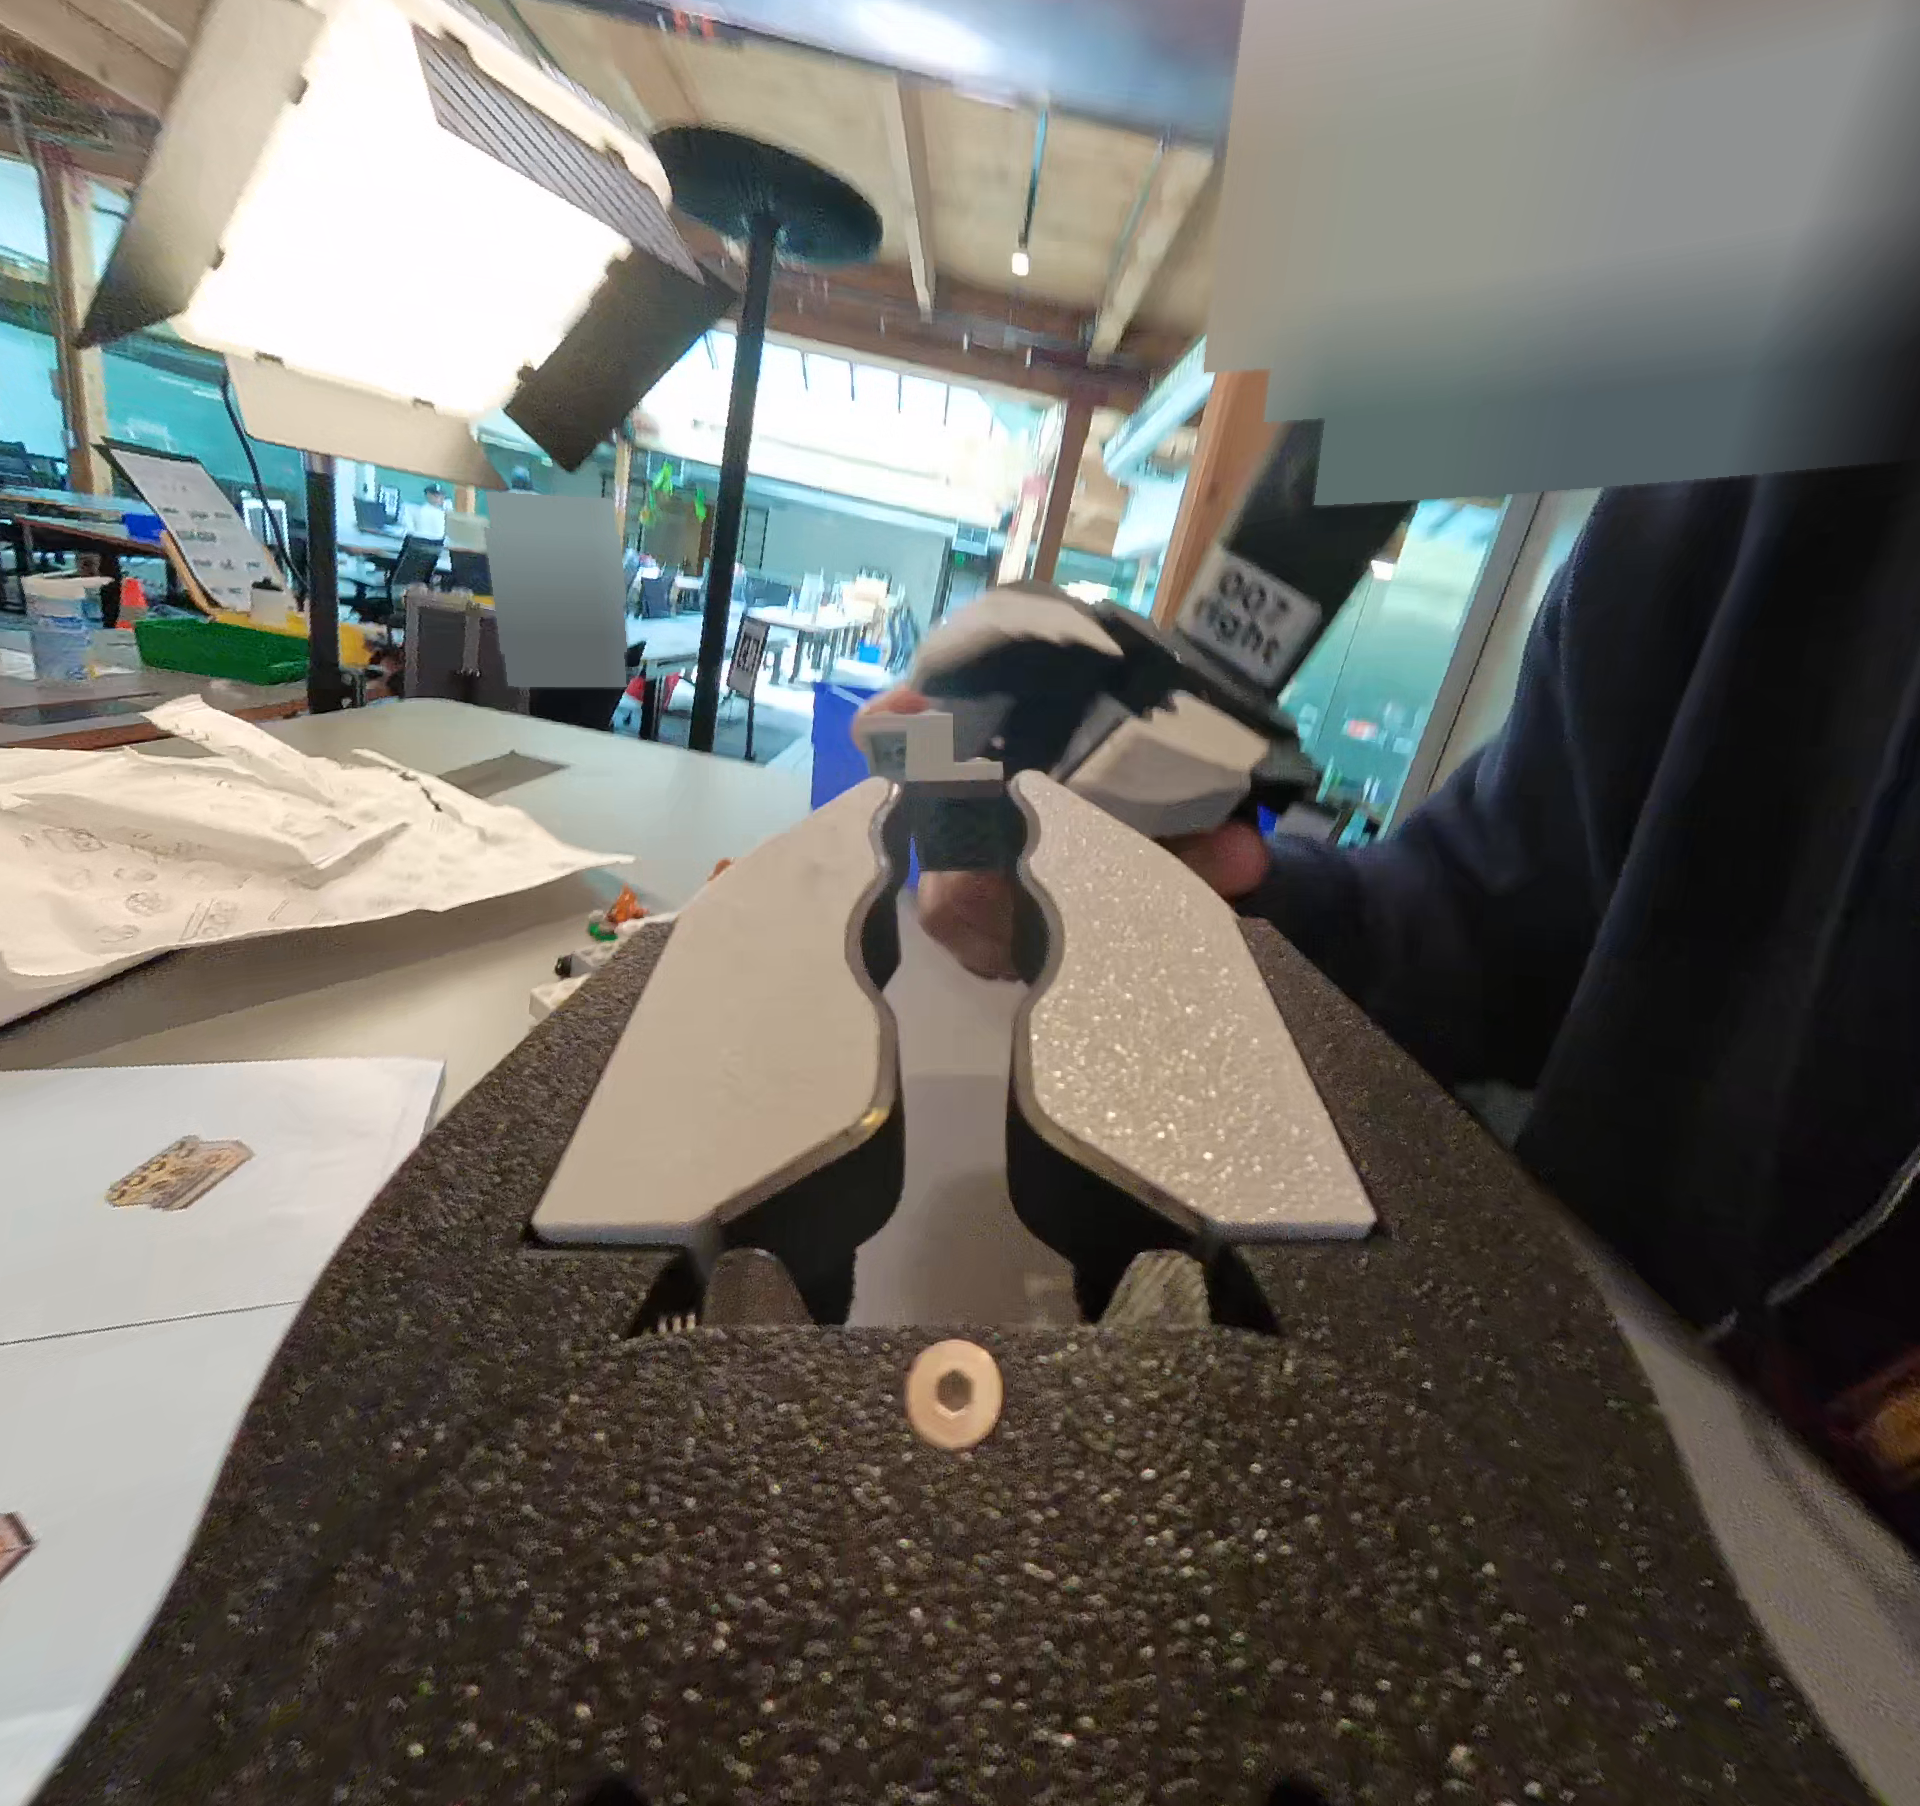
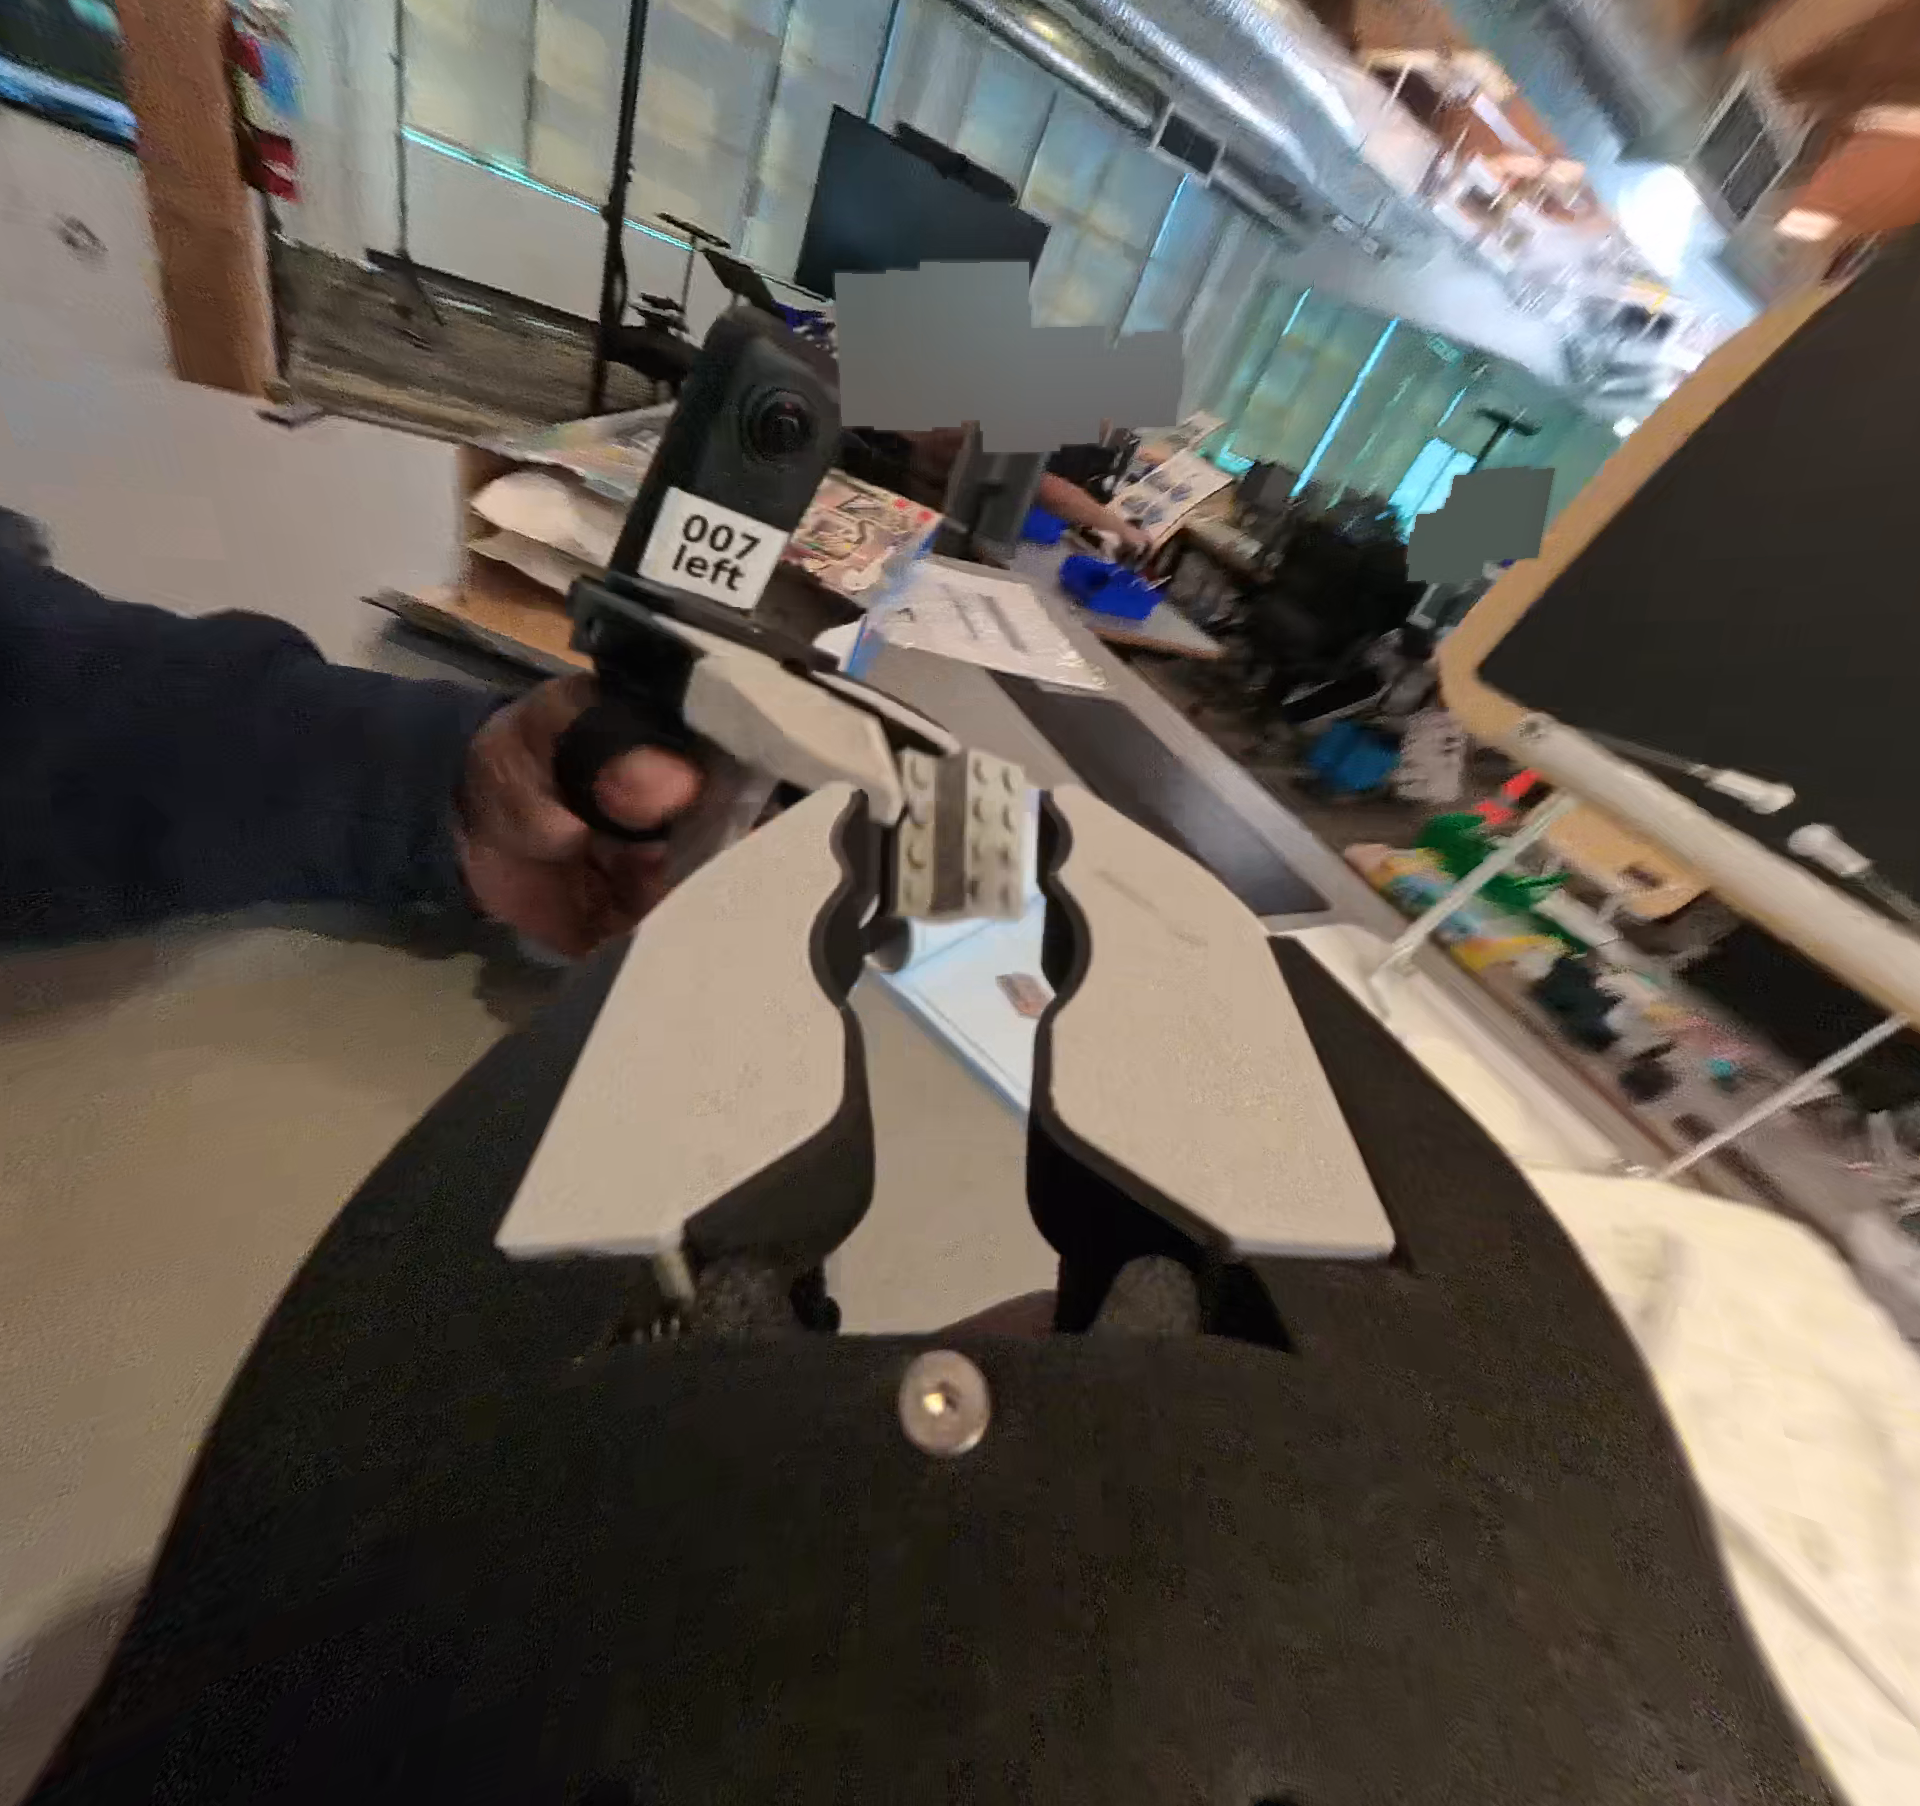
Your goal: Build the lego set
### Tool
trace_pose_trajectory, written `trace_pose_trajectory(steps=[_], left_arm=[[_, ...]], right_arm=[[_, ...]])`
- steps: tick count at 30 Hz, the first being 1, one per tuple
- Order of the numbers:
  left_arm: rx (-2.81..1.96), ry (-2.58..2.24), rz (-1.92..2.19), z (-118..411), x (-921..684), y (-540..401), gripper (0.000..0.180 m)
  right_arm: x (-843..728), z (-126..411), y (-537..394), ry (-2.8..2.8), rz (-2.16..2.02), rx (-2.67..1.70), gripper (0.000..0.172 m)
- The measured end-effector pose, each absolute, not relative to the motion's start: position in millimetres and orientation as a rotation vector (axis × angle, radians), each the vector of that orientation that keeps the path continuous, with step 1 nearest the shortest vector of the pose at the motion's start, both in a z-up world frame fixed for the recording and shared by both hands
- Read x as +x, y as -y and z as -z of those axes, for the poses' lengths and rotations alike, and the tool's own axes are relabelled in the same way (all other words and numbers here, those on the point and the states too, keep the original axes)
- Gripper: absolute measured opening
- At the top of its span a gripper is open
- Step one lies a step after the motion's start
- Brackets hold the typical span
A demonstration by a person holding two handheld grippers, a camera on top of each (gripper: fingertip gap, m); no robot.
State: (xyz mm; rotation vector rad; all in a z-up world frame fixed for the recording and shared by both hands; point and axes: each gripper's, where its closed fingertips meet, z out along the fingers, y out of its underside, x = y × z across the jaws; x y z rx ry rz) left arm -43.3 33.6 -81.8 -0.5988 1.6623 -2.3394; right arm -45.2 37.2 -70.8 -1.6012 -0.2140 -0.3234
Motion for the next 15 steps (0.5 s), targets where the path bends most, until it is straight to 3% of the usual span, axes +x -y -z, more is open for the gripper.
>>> trace_pose_trajectory(steps=[3,11,15], left_arm=[[-0.563,-1.719,2.3,87,-45,-27,0.016],[-0.424,-1.862,2.23,98,-58,-16,0.017],[-0.329,-1.909,2.222,101,-68,-4,0.017]], right_arm=[[-41,77,-32,0.189,0.178,-1.626,0.037],[-60,83,-21,0.22,-0.199,-1.621,0.035],[-70,81,-19,0.246,-0.292,-1.588,0.021]])
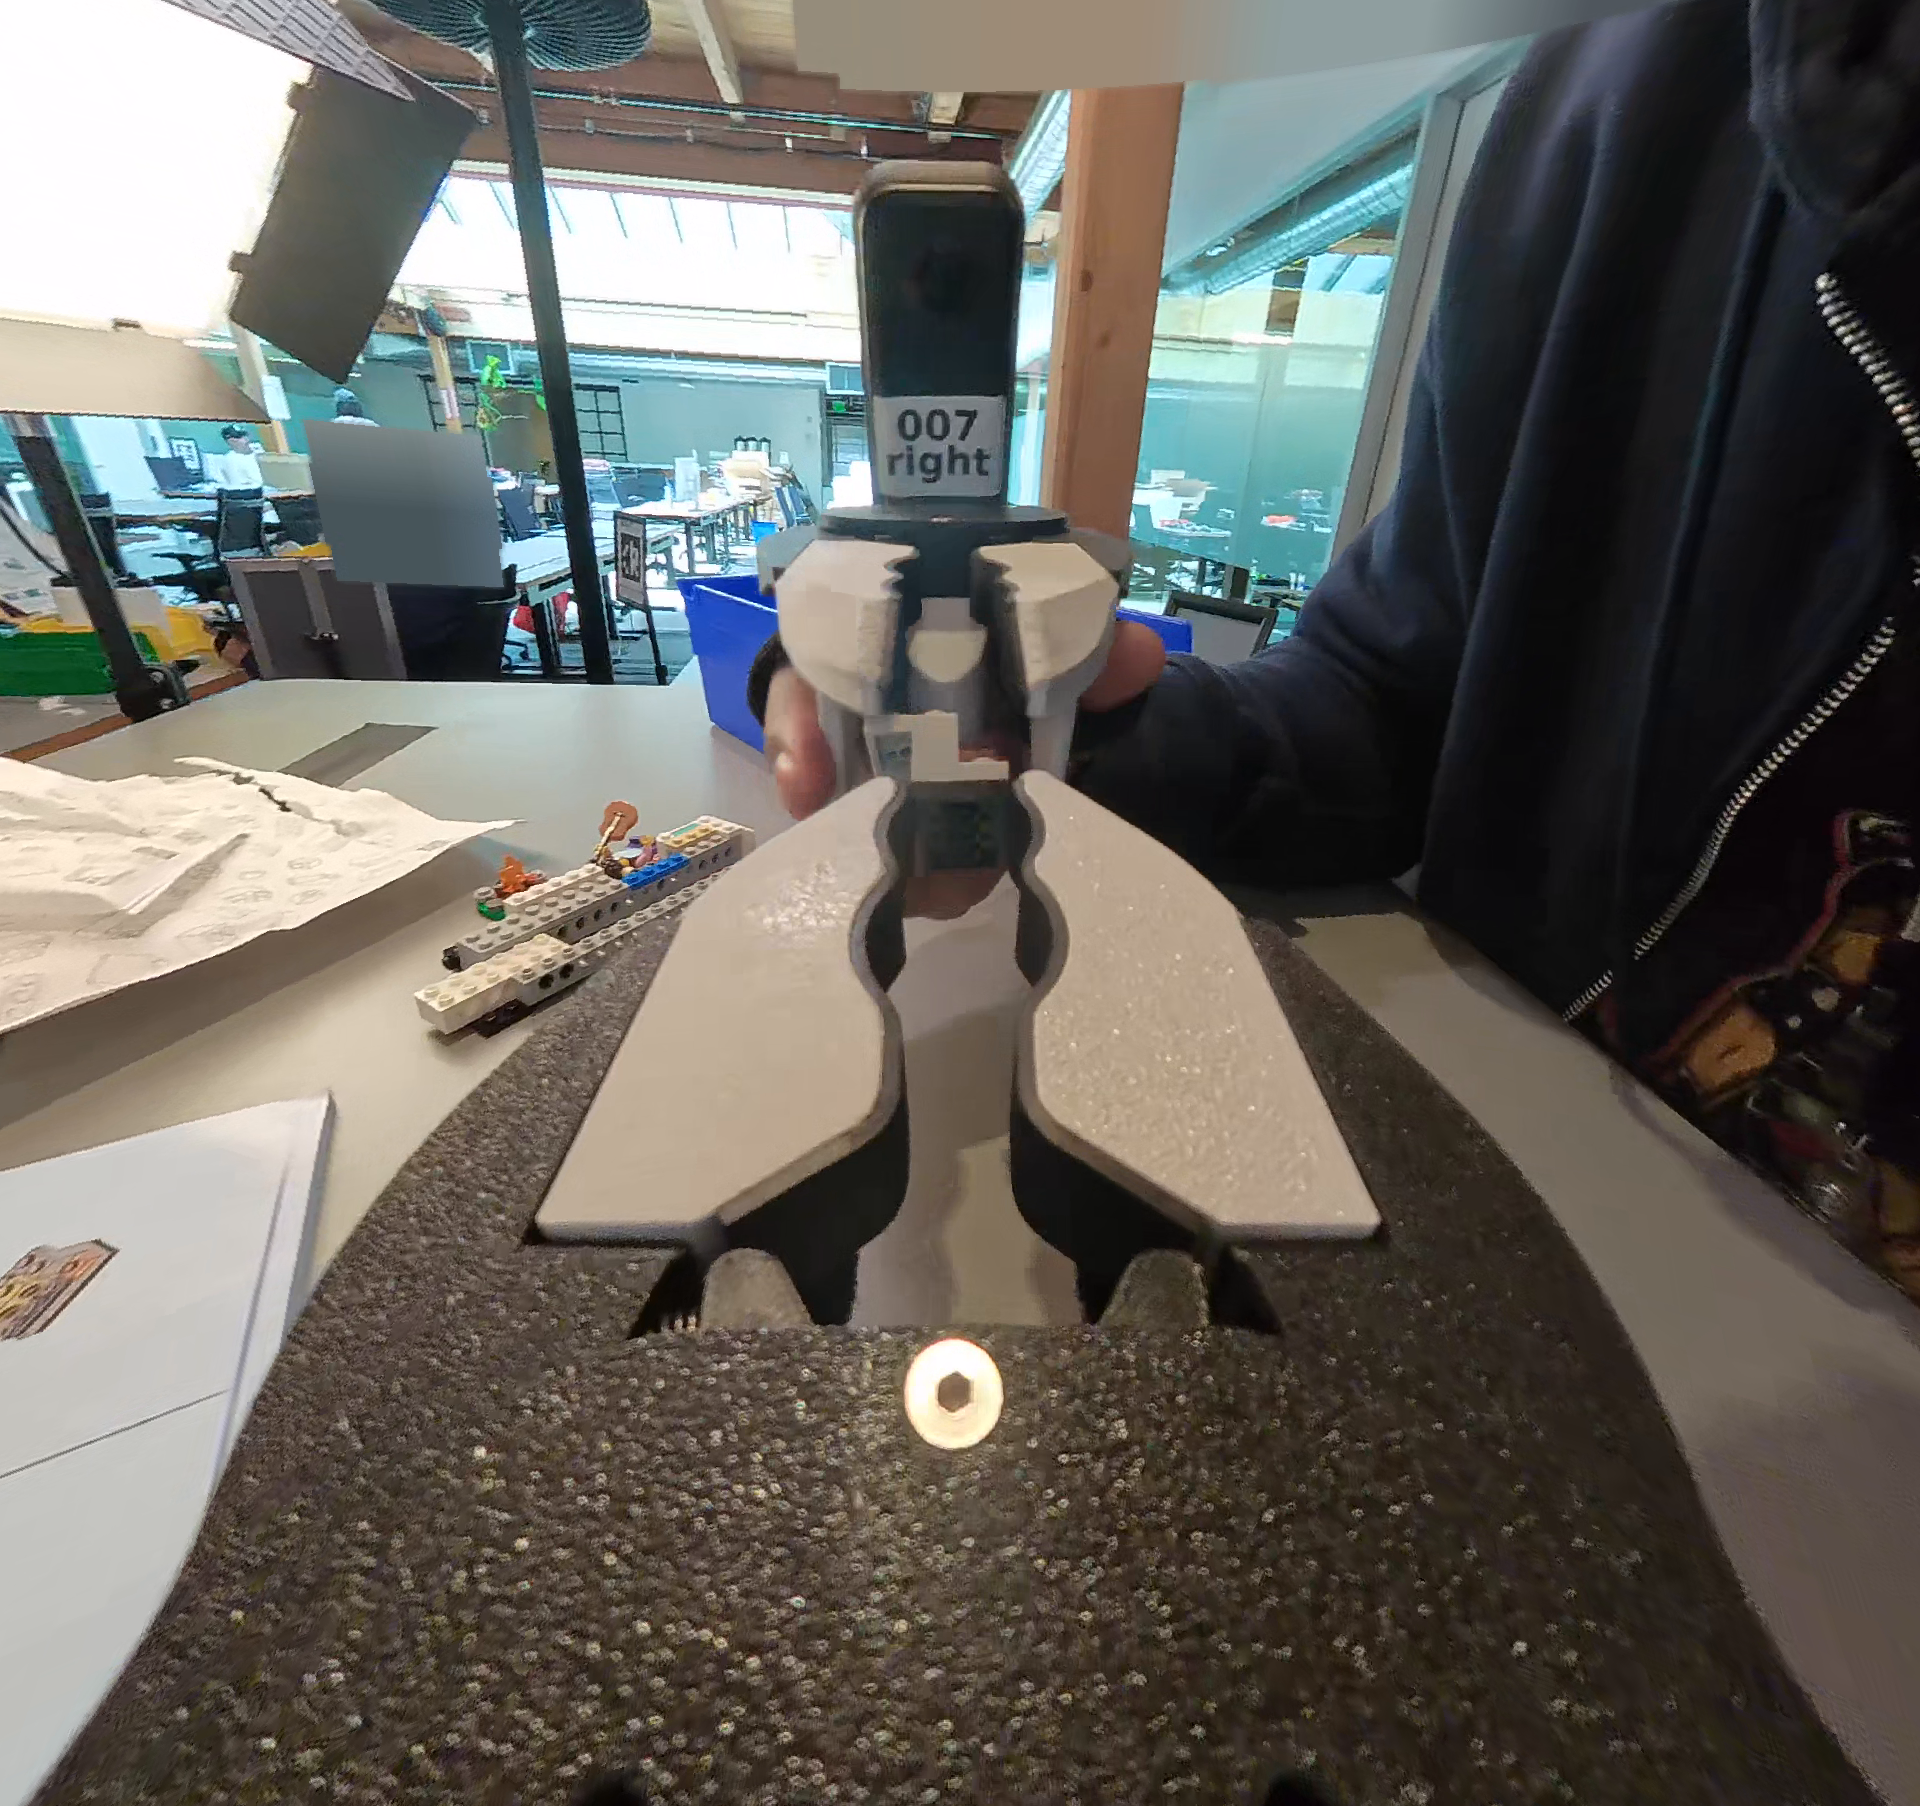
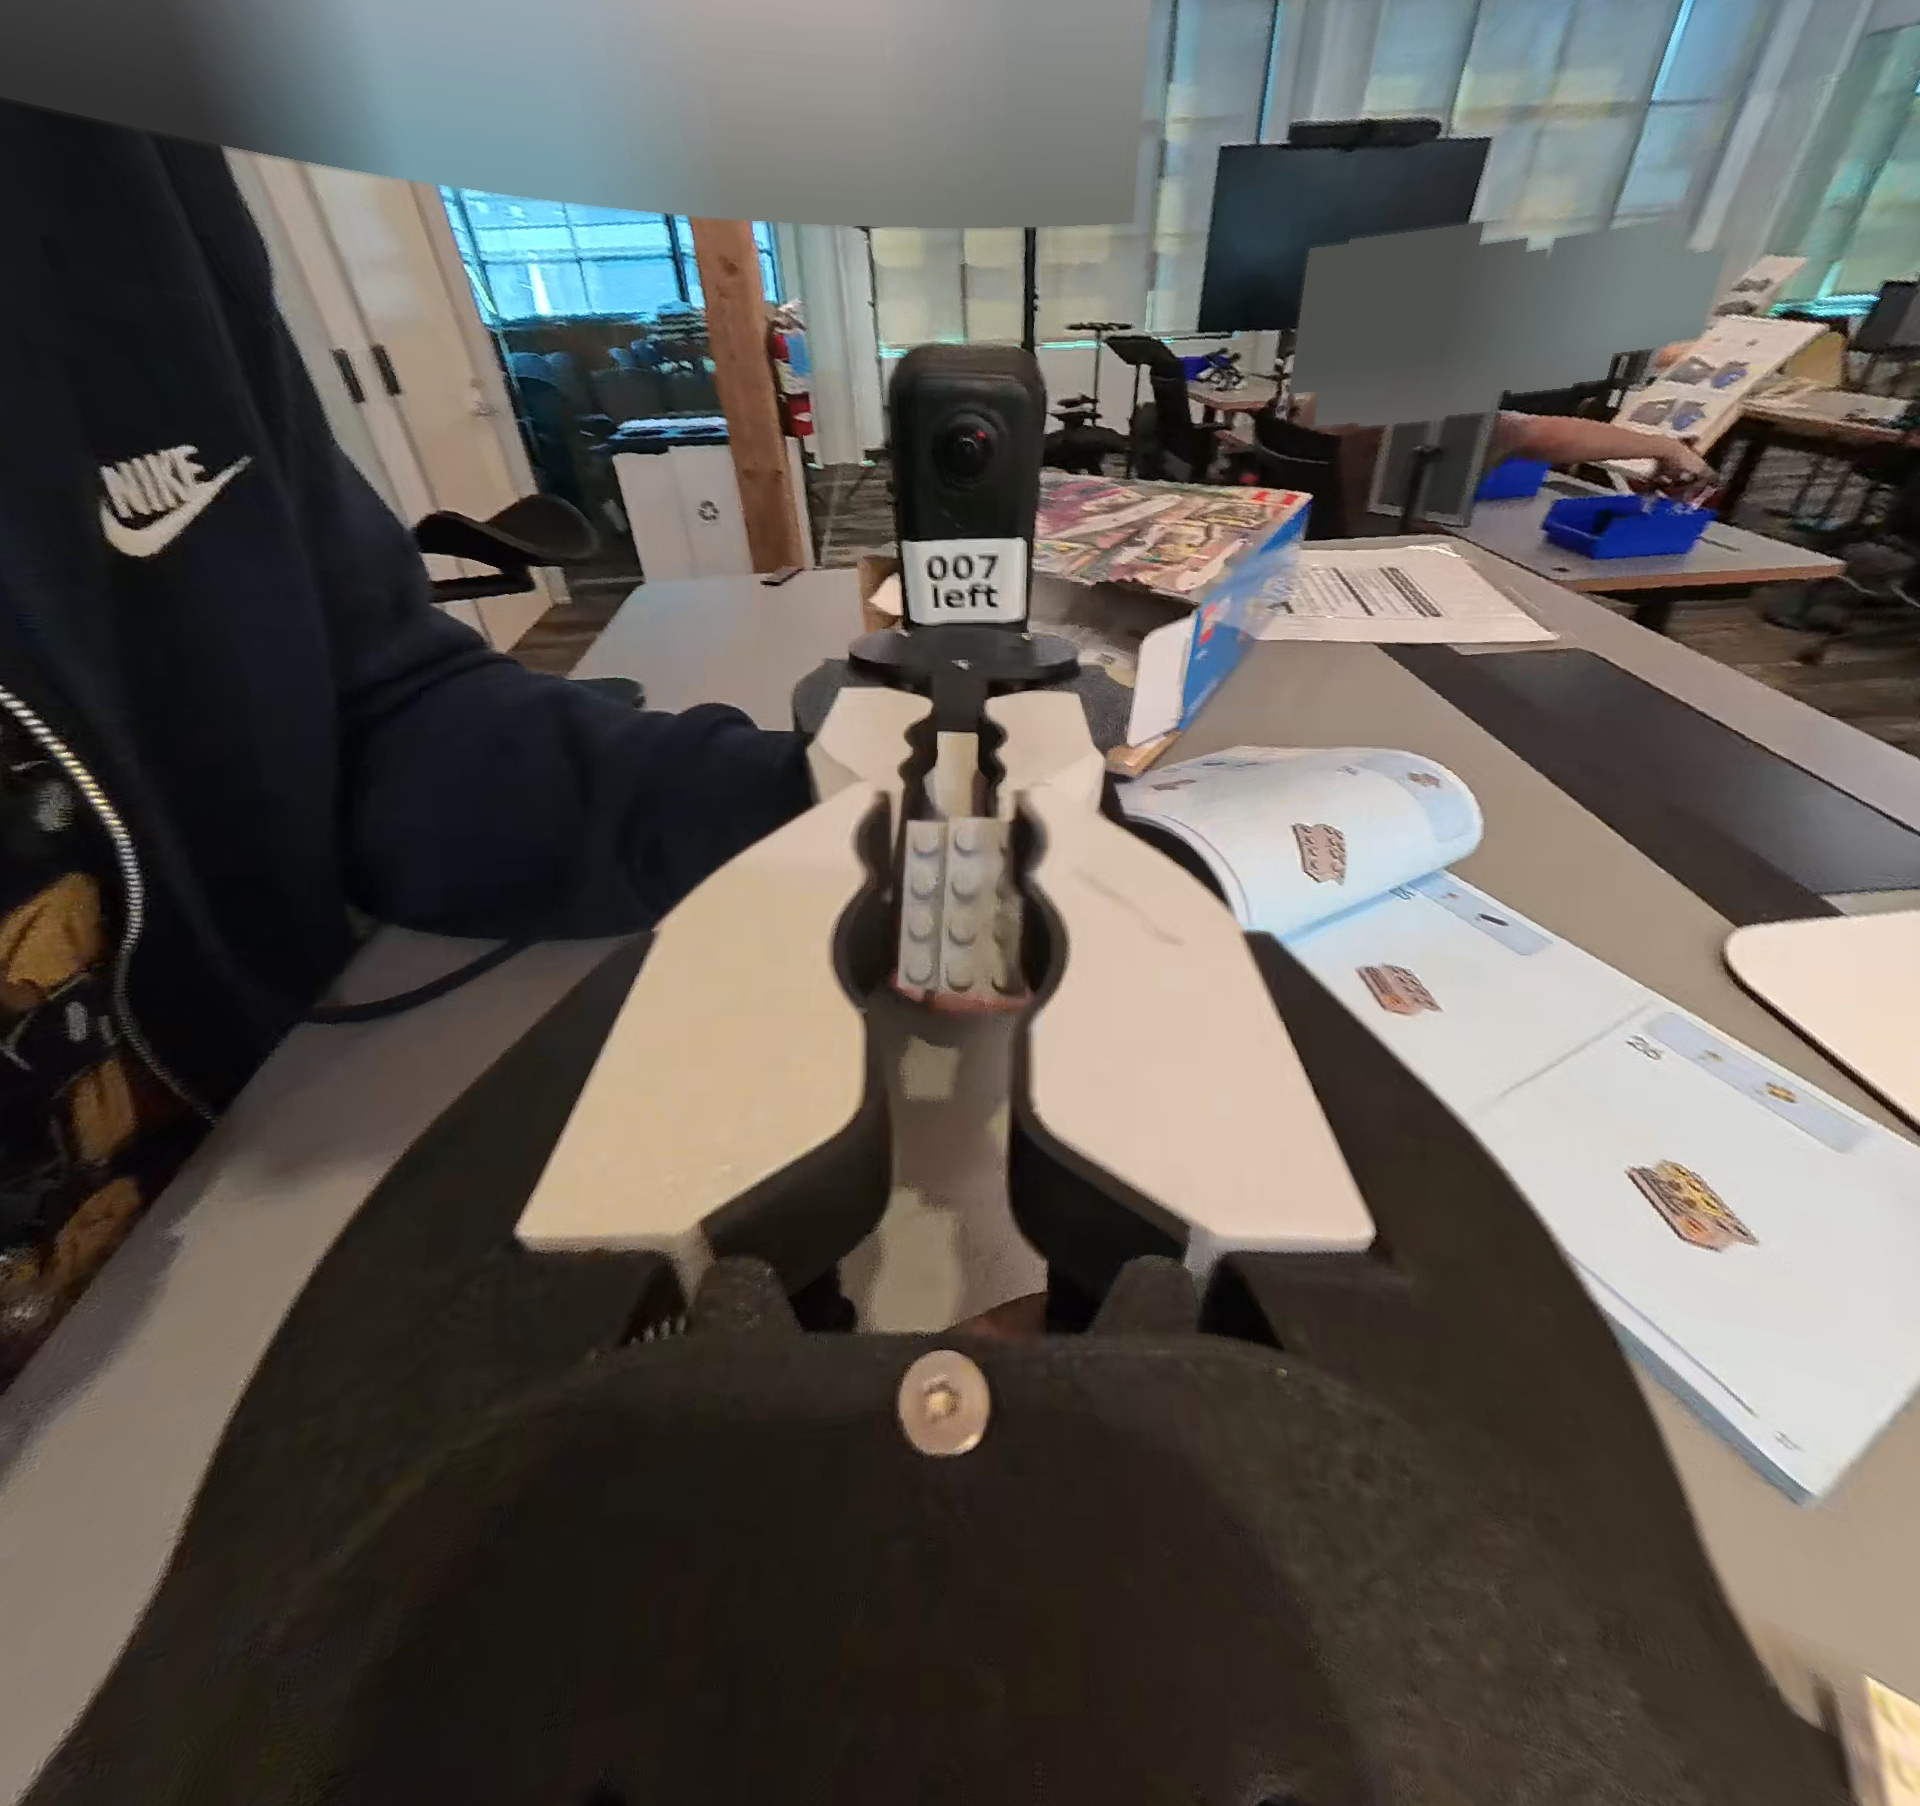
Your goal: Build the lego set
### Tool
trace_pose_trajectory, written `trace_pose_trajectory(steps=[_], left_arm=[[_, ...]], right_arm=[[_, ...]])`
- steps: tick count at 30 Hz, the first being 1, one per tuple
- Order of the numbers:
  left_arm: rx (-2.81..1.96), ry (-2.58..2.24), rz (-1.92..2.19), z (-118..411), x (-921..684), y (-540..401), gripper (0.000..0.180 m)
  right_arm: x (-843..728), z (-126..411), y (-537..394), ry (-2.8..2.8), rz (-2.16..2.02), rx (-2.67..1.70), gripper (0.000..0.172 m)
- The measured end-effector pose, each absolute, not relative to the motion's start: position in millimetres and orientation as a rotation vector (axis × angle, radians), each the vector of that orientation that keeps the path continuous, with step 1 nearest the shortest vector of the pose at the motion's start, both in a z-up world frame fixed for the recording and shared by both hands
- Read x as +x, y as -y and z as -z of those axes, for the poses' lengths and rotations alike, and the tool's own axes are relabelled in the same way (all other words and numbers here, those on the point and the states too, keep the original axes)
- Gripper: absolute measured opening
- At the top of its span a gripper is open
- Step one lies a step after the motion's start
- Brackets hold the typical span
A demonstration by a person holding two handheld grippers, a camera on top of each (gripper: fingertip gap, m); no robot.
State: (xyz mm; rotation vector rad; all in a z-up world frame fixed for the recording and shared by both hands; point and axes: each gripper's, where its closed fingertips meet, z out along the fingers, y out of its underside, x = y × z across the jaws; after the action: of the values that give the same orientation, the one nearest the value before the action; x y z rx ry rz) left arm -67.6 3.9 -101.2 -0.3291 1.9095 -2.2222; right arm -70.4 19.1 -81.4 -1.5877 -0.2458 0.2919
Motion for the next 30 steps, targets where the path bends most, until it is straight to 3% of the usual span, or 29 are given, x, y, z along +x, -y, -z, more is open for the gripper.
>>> trace_pose_trajectory(steps=[2,8,11,15,23,26,30], left_arm=[[-0.328,-1.927,2.209,103,-68,-1,0.017],[-0.381,-1.944,2.2,106,-65,-3,0.017],[-0.41,-1.905,2.191,104,-60,-9,0.017],[-0.407,-1.855,2.217,99,-60,-13,0.017],[-0.467,-1.893,2.157,105,-54,-13,0.02],[-0.518,-1.832,2.03,103,-44,-26,0.033],[-0.532,-1.704,1.99,89,-40,-41,0.035]], right_arm=[[-74,78,-18,0.258,-0.313,-1.562,0.0],[-63,82,-18,0.219,-0.261,-1.602,0.001],[-53,82,-14,0.162,-0.282,-1.619,0.021],[-50,93,-17,0.131,-0.334,-1.656,0.028],[-44,114,-21,0.129,-0.252,-1.787,0.016],[-28,140,-20,0.056,-0.202,-1.947,0.016],[-18,194,-18,0.018,-0.075,-2.25,0.016]])
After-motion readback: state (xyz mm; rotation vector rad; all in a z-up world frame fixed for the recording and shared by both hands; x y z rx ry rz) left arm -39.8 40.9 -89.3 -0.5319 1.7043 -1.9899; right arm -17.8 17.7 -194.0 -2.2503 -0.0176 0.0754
